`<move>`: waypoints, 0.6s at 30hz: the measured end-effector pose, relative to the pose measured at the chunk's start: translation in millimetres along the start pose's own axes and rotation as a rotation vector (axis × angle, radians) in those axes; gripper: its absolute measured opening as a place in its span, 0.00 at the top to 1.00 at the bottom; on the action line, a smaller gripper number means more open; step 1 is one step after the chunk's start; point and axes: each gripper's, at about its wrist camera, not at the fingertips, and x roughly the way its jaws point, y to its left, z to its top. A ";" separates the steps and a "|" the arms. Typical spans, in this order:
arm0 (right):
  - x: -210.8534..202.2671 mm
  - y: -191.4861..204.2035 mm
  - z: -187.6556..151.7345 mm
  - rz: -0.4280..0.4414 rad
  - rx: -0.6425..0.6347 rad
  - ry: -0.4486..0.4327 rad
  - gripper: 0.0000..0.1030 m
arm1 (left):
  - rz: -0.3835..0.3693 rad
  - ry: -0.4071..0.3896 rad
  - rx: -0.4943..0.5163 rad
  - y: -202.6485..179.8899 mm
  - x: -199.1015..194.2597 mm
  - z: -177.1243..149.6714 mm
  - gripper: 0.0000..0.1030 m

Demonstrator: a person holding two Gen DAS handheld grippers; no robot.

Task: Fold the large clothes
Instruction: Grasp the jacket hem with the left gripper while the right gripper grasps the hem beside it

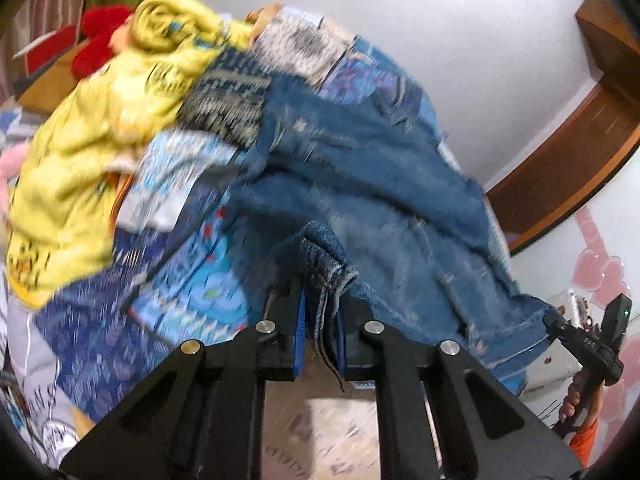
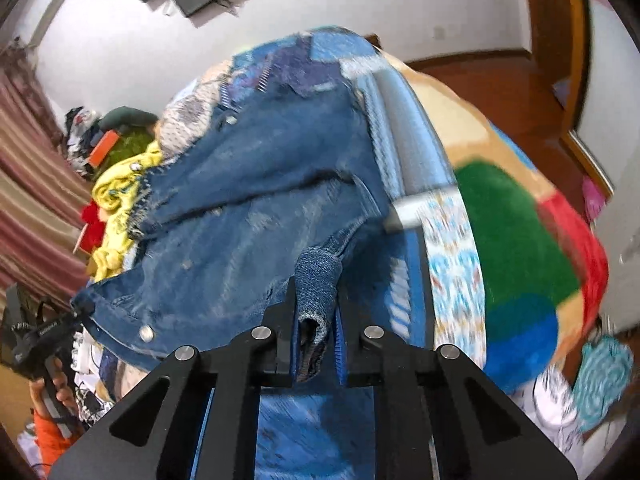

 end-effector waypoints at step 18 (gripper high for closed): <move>59.0 54.5 184.8 -0.024 -0.180 -0.257 0.89 | -0.081 -0.132 -0.048 -18.9 66.7 191.6 0.90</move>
